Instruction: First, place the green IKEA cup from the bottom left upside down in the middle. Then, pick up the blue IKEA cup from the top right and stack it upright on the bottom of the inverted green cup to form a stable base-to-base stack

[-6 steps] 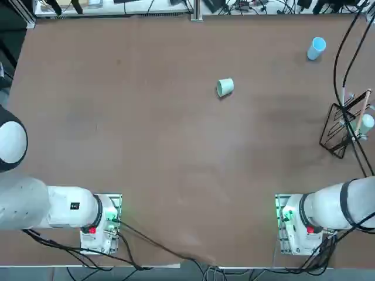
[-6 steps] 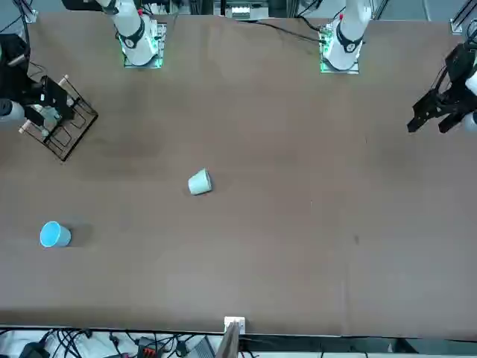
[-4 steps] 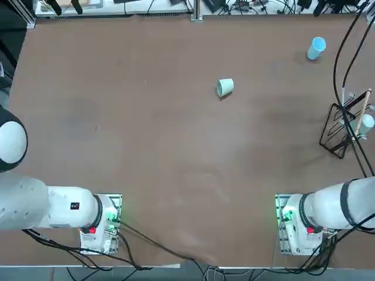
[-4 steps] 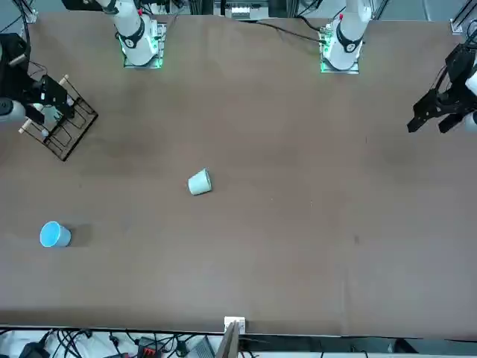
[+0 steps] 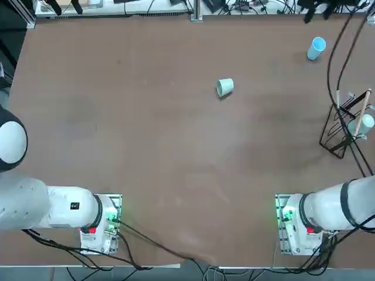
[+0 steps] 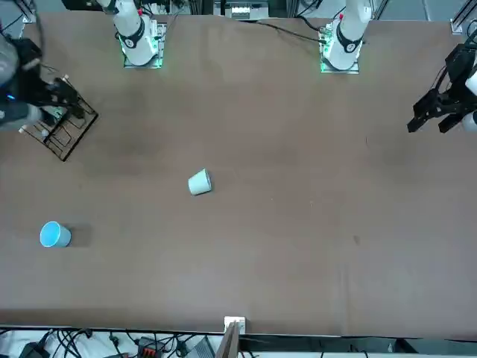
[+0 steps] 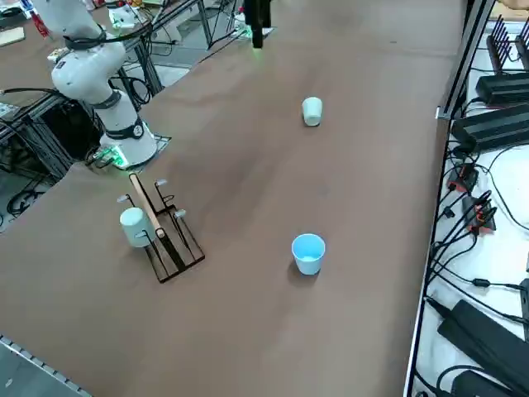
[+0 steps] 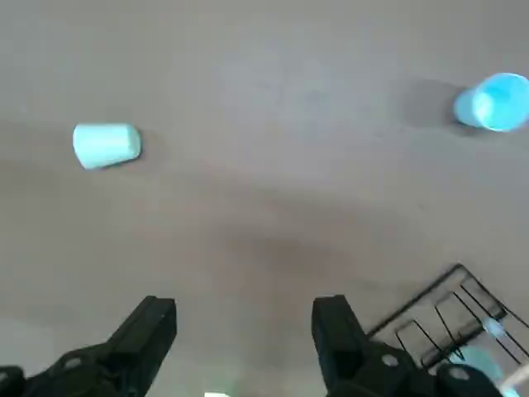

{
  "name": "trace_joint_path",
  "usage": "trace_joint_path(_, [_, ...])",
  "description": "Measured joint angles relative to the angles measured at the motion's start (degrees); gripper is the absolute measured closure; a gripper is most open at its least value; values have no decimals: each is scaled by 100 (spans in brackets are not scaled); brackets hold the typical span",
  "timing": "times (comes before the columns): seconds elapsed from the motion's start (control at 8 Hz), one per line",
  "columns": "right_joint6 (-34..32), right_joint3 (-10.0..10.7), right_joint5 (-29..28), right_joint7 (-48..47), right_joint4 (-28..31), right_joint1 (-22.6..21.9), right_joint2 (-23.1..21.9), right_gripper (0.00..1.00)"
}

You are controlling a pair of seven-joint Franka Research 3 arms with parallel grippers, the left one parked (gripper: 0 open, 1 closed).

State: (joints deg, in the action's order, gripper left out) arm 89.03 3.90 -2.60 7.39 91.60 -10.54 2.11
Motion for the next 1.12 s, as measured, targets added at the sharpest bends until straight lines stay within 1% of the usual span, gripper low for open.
trace_joint_path(0.38, [567,-51,-6,321,57,-993,733,0])
trace_joint_path(0.62, [1119,-66,-6,940,67,-1543,1211,0])
trace_joint_path(0.75, [1319,-67,-6,1329,67,-1699,1420,0])
trace_joint_path(0.88, [1501,-71,-27,1893,71,-1750,1631,0])
trace_joint_path(1.0, [1746,-67,-226,2648,77,-1743,1857,0])
trace_joint_path(1.12, [2026,-52,-584,3538,80,-1724,2099,0])
